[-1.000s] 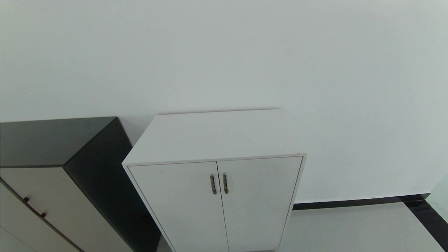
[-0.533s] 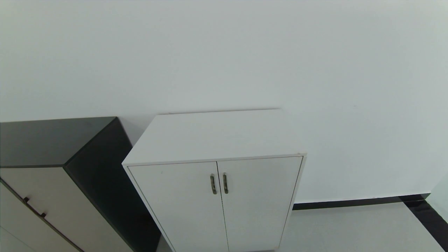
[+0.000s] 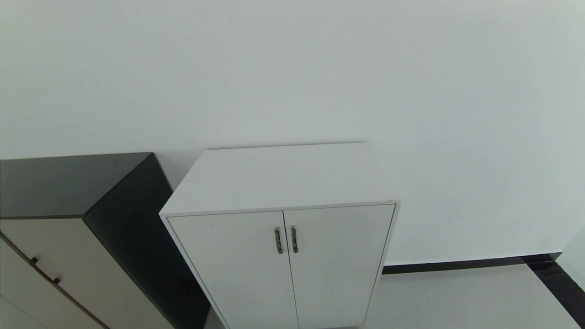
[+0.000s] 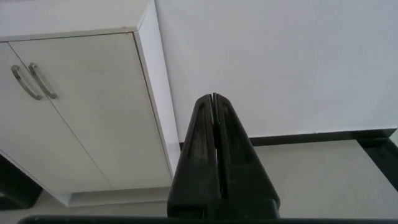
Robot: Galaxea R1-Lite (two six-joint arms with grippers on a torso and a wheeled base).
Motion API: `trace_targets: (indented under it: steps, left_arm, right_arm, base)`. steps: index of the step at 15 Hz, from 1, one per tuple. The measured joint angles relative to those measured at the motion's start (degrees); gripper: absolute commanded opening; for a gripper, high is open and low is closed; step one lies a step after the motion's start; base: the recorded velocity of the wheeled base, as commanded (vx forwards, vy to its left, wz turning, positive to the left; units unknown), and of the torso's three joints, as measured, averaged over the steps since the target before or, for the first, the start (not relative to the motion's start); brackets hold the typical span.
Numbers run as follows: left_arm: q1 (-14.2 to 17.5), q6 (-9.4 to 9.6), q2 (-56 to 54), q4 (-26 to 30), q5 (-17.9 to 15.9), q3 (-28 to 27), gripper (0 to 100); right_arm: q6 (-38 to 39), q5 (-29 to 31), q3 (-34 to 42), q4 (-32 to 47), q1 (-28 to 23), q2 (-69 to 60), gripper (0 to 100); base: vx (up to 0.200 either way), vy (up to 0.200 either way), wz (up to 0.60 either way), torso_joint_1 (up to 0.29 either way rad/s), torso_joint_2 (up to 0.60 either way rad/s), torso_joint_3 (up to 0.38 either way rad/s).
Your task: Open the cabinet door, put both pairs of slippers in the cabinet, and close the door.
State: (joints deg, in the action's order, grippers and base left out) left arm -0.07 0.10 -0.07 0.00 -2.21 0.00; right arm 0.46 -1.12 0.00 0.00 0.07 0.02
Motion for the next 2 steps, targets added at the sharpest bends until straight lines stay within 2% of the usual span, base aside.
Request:
trace_targets:
  steps: [2]
  left_arm:
    - [0.0,0.01,0.0,0.0,0.02,0.0,0]
  right_arm:
    - [-0.17,0.0,0.0,0.0,0.0,-0.02,0]
  base:
    - [0.0,0.0,0.0,0.0,0.0,0.0]
